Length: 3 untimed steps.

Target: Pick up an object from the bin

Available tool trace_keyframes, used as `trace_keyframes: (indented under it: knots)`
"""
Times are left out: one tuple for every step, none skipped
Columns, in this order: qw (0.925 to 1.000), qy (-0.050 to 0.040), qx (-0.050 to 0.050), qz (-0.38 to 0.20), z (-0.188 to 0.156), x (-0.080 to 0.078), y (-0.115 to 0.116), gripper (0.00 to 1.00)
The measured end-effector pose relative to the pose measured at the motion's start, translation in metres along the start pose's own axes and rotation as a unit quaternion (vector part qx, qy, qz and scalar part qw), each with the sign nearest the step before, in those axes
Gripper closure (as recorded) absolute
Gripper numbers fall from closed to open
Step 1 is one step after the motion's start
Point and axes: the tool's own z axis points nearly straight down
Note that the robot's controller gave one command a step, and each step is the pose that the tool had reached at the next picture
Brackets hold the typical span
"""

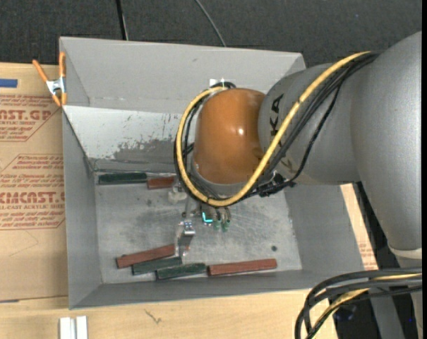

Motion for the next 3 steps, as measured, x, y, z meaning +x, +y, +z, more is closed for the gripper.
trace_keyframes:
  knots:
    - [1.0,-0.0037,0.0,0.001,-0.004,-0.002,-0.001,0.0]
    - [1.0,-0.0058,-0.001,-0.006,0.062,0.027,0.005,0.0]
    - [0.9999,-0.0098,-0.002,-0.006,0.063,0.026,0.006,0.0]
